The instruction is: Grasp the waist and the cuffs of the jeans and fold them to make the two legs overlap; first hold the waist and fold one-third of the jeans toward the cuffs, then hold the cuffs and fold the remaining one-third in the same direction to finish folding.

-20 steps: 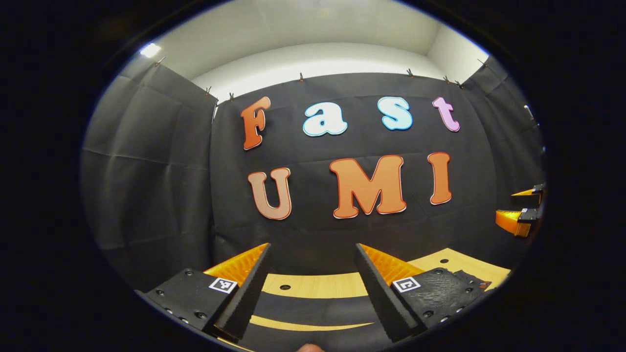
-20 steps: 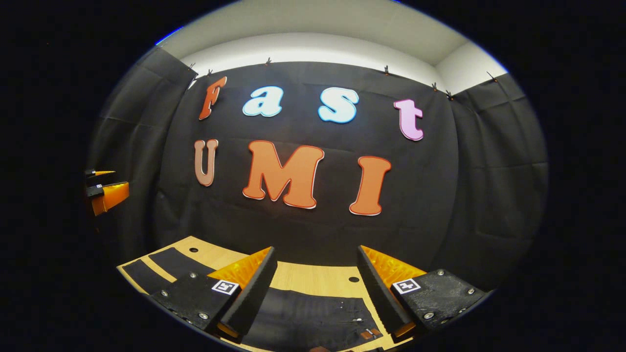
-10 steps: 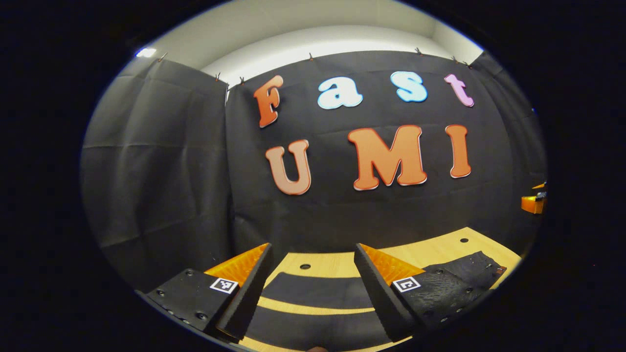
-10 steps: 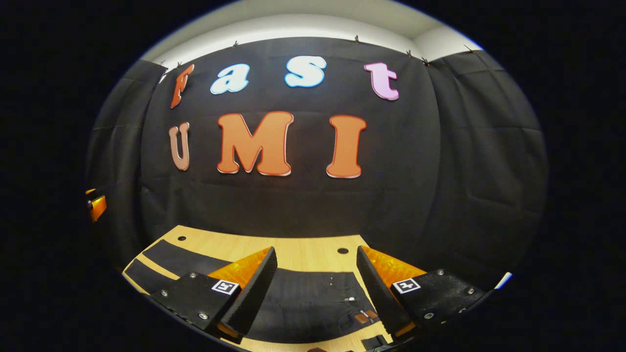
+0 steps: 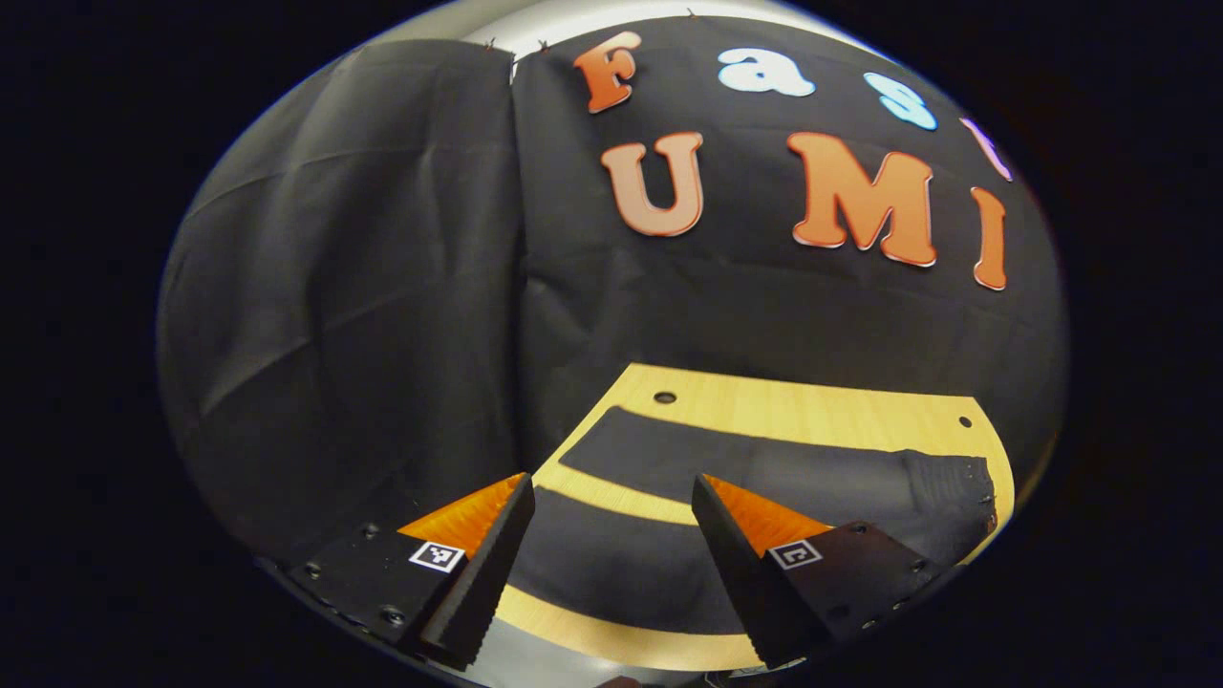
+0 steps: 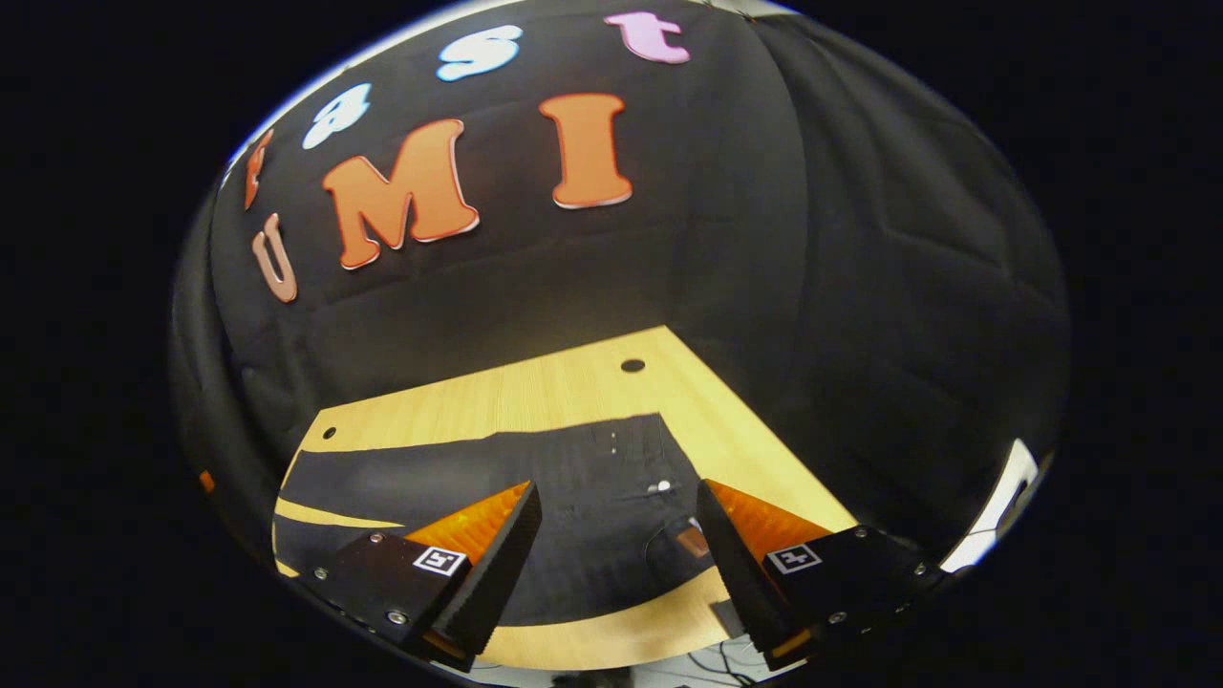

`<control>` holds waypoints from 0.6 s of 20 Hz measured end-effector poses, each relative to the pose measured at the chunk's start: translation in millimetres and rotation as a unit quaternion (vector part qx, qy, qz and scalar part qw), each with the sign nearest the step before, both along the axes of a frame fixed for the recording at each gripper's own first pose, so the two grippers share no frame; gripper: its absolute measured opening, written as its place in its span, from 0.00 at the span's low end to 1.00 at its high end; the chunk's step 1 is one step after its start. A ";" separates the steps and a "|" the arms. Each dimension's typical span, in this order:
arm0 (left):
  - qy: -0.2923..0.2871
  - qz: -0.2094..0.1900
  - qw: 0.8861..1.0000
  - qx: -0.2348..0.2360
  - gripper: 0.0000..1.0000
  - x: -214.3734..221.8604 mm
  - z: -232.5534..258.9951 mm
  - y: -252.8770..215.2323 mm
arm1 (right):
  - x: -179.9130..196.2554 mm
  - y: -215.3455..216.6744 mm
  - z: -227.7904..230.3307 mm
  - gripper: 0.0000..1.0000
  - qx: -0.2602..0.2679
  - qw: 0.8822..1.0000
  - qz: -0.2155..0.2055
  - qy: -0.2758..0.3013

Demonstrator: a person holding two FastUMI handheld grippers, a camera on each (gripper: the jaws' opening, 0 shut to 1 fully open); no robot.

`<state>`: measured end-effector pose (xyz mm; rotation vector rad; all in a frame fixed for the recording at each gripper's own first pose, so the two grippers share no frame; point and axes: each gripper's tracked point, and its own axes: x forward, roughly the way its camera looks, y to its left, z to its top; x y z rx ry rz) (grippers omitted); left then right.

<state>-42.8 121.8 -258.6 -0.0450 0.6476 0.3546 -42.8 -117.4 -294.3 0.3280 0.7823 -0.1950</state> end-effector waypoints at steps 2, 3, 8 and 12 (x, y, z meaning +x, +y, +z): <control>0.032 0.030 0.999 -0.027 0.99 -6.5 -19.8 11.6 | -5.4 -5.6 -31.7 0.98 0.038 0.998 -0.021 0.052; 0.047 0.043 0.997 -0.042 1.00 -10.9 -32.2 14.6 | -9.6 -4.6 -46.3 0.97 0.058 0.995 -0.029 0.074; 0.109 0.106 0.983 -0.102 1.00 -18.0 -75.6 29.1 | -30.9 -2.7 -107.2 0.98 0.117 0.978 -0.050 0.165; 0.150 0.152 0.965 -0.154 0.99 -30.4 -107.8 34.1 | -44.2 3.8 -140.7 0.98 0.141 0.963 -0.059 0.222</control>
